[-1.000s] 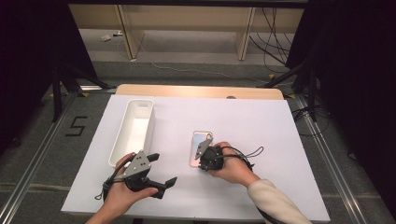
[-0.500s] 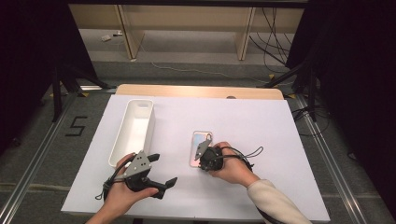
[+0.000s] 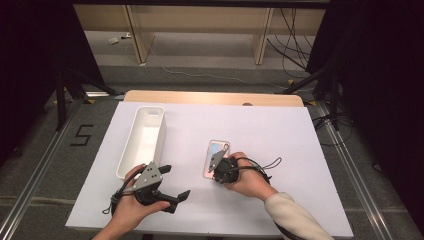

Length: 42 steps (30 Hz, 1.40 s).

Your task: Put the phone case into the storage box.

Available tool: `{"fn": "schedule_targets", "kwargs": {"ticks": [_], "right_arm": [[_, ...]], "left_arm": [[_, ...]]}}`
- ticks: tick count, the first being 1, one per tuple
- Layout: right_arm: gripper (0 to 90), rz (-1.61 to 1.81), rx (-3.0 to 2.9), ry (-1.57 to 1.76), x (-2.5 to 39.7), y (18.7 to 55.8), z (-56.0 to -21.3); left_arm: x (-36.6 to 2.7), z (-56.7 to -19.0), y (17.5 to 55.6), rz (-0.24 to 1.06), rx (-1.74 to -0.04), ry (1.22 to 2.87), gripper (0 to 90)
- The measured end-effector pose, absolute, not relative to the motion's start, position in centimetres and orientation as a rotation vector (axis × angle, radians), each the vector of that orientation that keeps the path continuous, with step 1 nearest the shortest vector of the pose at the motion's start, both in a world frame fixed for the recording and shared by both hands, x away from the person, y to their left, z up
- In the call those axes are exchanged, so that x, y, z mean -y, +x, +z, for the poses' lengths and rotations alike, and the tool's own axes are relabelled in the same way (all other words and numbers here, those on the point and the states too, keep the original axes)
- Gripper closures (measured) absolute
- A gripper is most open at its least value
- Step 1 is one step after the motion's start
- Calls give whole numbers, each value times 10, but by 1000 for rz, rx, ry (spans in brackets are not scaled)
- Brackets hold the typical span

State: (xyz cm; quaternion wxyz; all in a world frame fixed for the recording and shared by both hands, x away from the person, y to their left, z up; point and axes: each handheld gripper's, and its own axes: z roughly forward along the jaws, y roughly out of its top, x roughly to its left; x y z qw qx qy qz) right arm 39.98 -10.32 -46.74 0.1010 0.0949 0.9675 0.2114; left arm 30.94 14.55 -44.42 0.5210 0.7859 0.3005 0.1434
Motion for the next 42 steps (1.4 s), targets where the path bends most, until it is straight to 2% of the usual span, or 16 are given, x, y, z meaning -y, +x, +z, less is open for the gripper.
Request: {"fn": "schedule_targets", "kwargs": {"ticks": [42], "right_arm": [[889,630,-2836,205,104,397,-465]], "left_arm": [[-146,-444,310,343,-715,1891,0]]}}
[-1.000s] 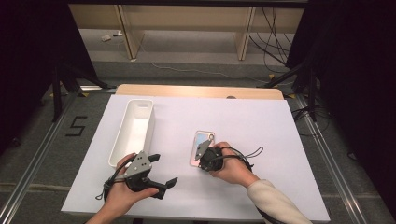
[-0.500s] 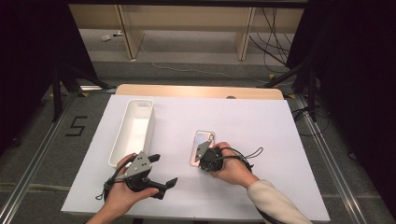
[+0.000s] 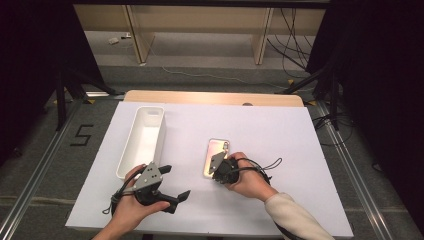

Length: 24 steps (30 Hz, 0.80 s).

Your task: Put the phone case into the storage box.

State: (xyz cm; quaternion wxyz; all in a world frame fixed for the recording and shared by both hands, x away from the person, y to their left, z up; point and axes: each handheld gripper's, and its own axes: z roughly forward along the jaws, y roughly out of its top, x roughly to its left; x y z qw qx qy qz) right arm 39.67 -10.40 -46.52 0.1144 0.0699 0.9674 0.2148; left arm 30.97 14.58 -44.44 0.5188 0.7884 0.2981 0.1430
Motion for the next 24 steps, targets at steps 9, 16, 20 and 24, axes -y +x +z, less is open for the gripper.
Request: {"fn": "schedule_targets", "kwargs": {"ticks": [9,16,20,24], "right_arm": [[890,633,-2820,174,105,395,-462],[890,644,-2809,160,106,393,-460],[890,653,-2792,151,106,392,-459],[890,655,-2797,147,106,391,-458]], "left_arm": [[-146,-445,309,341,-723,1887,0],[-146,-445,309,341,-725,1887,1],[-145,-445,309,341,-722,1889,1],[-145,-445,310,334,-720,1888,1]]}}
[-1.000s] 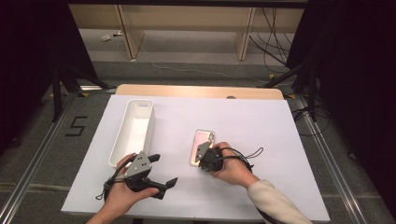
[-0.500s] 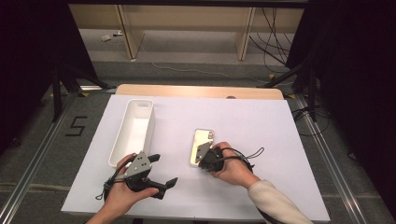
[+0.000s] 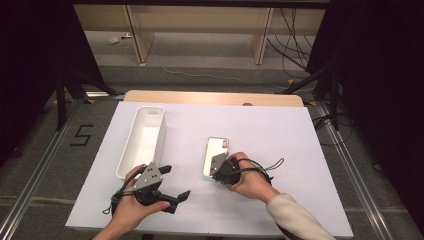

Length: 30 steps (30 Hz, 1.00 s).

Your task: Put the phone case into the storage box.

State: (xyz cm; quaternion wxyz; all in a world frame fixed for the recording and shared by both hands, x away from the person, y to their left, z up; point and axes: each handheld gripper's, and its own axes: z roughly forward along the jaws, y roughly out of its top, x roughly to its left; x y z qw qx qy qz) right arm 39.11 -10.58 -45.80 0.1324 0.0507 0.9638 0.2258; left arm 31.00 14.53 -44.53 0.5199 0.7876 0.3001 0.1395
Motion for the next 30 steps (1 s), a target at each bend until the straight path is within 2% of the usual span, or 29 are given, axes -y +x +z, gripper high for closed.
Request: {"fn": "schedule_targets", "kwargs": {"ticks": [30], "right_arm": [[891,687,-2757,115,112,385,-447]], "left_arm": [[-146,-446,311,340,-728,1884,4]]}}
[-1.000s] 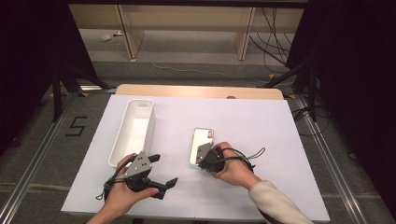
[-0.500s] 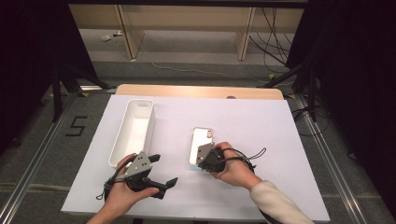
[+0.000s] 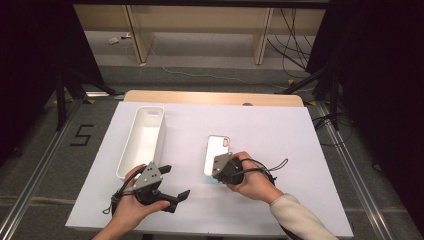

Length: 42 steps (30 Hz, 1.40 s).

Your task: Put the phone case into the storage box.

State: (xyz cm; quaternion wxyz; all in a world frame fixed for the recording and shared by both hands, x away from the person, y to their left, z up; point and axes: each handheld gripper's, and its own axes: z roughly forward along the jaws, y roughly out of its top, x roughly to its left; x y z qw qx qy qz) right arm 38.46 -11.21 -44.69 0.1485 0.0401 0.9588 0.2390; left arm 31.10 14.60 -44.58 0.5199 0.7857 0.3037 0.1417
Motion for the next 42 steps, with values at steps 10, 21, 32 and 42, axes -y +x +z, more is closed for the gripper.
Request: {"fn": "schedule_targets", "kwargs": {"ticks": [10,21,32,42], "right_arm": [[891,696,-2742,101,113,381,-443],[891,706,-2742,85,114,379,-442],[891,707,-2736,80,116,377,-441],[891,709,-2735,74,117,376,-438]], "left_arm": [[-146,-446,311,339,-740,1877,6],[-146,-445,311,340,-735,1875,6],[-147,-445,312,340,-730,1876,9],[-147,-445,312,340,-730,1875,11]]}}
